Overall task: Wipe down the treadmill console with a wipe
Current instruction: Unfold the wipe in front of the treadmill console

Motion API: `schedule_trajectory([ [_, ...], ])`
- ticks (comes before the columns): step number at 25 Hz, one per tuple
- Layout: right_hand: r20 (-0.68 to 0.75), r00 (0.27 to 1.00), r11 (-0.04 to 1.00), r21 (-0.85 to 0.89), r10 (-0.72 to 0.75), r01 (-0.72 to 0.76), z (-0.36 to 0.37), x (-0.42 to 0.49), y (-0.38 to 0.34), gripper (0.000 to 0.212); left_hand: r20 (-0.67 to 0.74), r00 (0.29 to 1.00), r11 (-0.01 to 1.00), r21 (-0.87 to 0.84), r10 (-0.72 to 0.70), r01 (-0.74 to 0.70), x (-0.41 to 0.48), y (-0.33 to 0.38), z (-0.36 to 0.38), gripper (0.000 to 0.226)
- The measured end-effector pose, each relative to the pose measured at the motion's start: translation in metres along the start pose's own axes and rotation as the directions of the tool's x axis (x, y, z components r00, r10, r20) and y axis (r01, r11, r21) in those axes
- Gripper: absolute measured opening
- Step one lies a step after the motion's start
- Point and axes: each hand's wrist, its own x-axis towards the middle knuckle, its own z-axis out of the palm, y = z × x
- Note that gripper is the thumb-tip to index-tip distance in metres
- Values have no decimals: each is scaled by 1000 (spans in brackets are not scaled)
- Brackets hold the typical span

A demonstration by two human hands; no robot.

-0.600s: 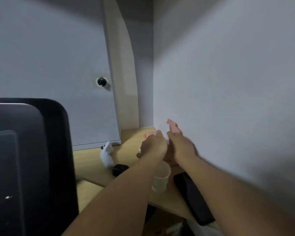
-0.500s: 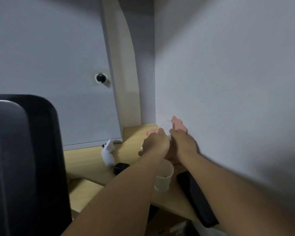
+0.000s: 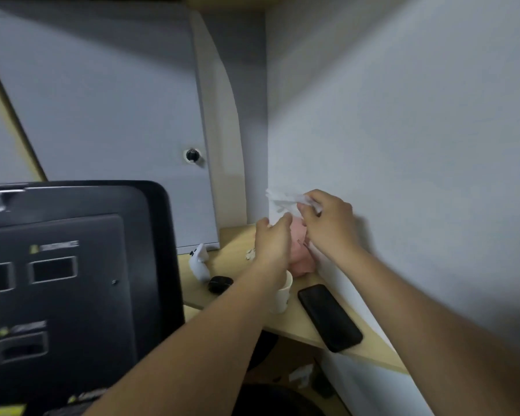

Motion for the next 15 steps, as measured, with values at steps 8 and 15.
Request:
schedule_trajectory([
  [8, 108, 983, 945, 309, -152, 112, -65, -127, -132, 13, 202, 888, 907, -4, 413, -421, -166, 32, -110, 31],
  [15, 276, 944, 823, 569, -181, -9, -19, -206, -216, 9, -238, 872, 871, -151, 427, -467, -241, 30, -204, 31],
])
